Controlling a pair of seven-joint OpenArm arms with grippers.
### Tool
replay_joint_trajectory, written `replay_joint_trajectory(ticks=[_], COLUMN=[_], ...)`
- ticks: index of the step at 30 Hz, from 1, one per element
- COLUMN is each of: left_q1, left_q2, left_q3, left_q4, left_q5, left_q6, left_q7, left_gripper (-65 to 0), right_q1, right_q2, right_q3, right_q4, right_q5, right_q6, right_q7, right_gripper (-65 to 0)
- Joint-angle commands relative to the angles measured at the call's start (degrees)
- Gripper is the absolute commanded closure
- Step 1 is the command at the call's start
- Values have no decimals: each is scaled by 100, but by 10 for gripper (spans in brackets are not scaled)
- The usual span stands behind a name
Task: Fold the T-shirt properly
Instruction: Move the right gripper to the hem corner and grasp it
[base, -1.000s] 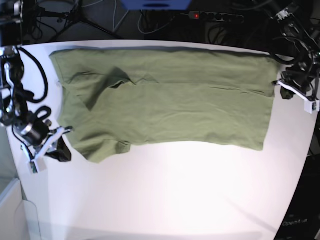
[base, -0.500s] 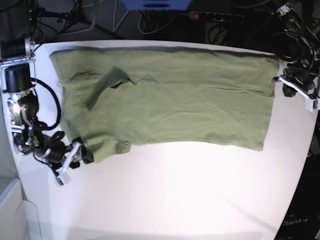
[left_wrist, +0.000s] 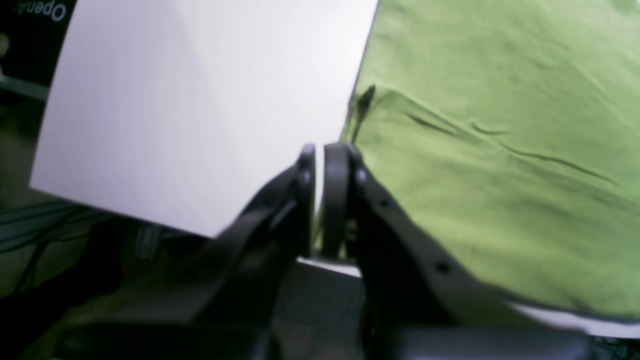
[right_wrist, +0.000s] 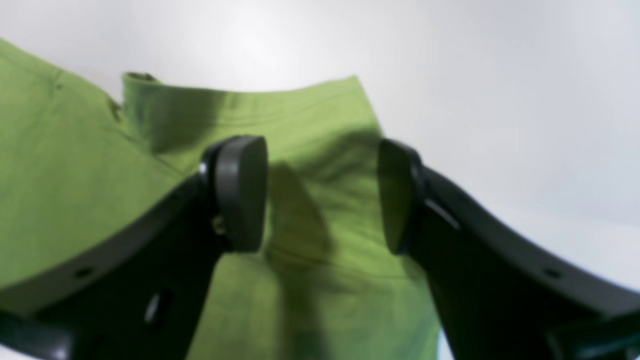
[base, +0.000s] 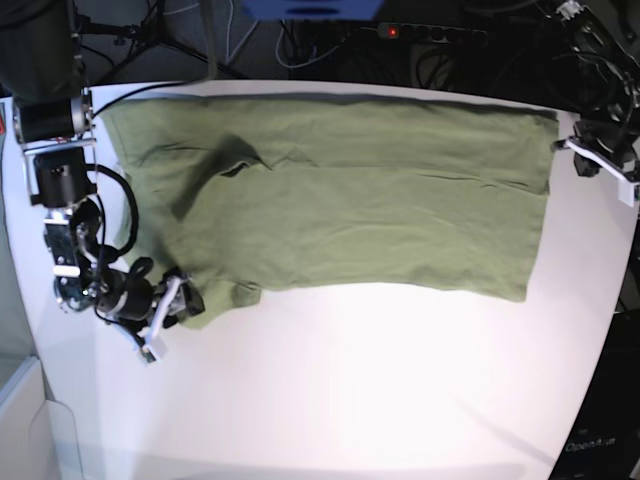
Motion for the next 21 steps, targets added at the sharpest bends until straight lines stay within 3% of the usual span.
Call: replay_joint_trajectory(ticks=[1, 13, 18, 21], left_q1=[-27, -27, -18, -18], left_q2=[-89, -53, -62, -53], left_q3=[-21, -12, -21, -21], left_q4=[98, 107, 107, 107], left_q5=[-82, -82, -82, -82], left_q6=[-20, -20, -20, -20], left_q7=[-104, -104, -104, -95], left_gripper=[-26, -26, -26, -26], right_q1=[288, 481, 499, 587], right_q2=[74, 145, -22, -137], right_q3=[23, 14, 14, 23], right_q4=[89, 45, -140, -483], right_q5=[99, 64, -472, -631], right_q6=[28, 28, 28, 239], right_q7=[159, 194, 423, 651], right_gripper=[-348, -348, -348, -348])
